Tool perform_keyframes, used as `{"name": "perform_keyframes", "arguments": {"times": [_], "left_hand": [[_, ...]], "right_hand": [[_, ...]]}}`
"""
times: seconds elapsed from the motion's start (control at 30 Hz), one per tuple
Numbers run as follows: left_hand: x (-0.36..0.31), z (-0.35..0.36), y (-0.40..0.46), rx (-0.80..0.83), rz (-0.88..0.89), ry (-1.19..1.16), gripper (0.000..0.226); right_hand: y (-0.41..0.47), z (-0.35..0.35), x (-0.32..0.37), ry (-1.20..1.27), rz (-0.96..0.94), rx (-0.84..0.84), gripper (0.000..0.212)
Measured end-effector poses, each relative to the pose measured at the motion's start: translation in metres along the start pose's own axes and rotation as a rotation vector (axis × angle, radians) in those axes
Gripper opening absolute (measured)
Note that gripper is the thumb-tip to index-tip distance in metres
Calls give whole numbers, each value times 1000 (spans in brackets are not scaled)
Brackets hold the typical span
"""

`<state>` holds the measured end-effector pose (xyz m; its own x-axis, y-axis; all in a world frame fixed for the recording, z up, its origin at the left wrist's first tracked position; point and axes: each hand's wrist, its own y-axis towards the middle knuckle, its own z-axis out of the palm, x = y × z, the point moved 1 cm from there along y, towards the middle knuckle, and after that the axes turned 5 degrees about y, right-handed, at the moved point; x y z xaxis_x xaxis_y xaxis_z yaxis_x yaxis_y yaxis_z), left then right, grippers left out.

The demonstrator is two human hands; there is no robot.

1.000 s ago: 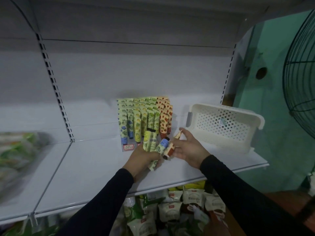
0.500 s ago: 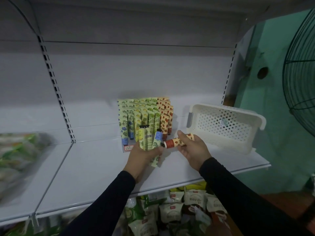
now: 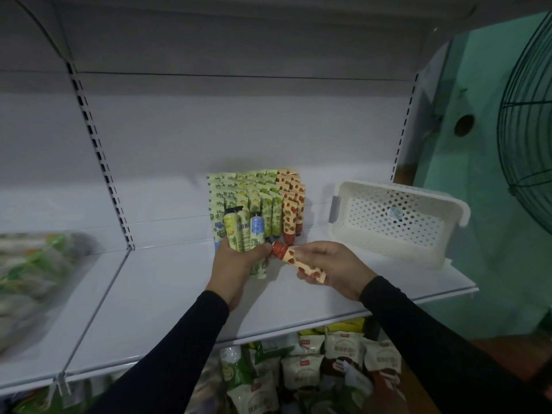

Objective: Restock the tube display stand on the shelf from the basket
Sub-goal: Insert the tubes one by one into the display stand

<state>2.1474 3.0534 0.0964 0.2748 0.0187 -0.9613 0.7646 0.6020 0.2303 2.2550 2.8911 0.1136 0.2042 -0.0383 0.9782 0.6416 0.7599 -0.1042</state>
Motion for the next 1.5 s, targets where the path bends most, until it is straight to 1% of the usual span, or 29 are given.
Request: {"name": "perform_keyframes", "arguments": {"times": [0.07,0.13,0.23,0.3,0.37,0.47,0.53,0.6,0.7,0.77,0.87,0.93,1.0,1.07,1.17,1.3,1.4,1.5], "left_hand": [[1,1,-2,-11,-14,28,33],[3,3,-5,-3,-34,81,27],[7,6,-8,48,-20,189,28],[7,4,-10,35,20,281,29],[3,-2,-12,-69,82,370,28],[-8,-21,-9,-262,193,369,25],[-14,-37,-4,-387,234,366,24],[-15,-54,3,-484,217,329,25],[-9,-73,8,-562,159,290,25],[-3,-79,8,-589,145,296,25],[-2,-78,10,-586,152,303,25],[-7,-74,14,-529,177,342,24],[-14,-69,19,-467,214,388,23],[-17,-65,23,-438,245,405,21],[-11,-67,27,-470,229,412,22],[5,-75,25,-560,145,349,24],[13,-79,24,-592,110,359,23],[15,-78,23,-584,95,383,20]], "right_hand": [[3,-5,5,-44,-44,-56,25],[6,-9,9,-5,-95,-111,20],[11,-13,13,37,-173,-170,16],[13,-16,15,4,-234,-268,15],[15,-22,19,-81,-312,-381,20],[24,-31,28,-258,-438,-469,37],[32,-34,32,-378,-497,-484,38],[40,-35,35,-465,-523,-490,33],[54,-32,36,-470,-530,-446,14],[62,-31,36,-482,-547,-451,14],[68,-28,38,-564,-574,-467,23],[71,-27,37,-646,-580,-446,29],[73,-26,35,-720,-578,-431,30],[73,-24,34,-780,-594,-423,32],[74,-22,36,-804,-608,-414,30],[74,-22,39,-721,-612,-425,20],[73,-22,39,-749,-630,-444,20],[71,-22,41,-772,-635,-445,22]]}}
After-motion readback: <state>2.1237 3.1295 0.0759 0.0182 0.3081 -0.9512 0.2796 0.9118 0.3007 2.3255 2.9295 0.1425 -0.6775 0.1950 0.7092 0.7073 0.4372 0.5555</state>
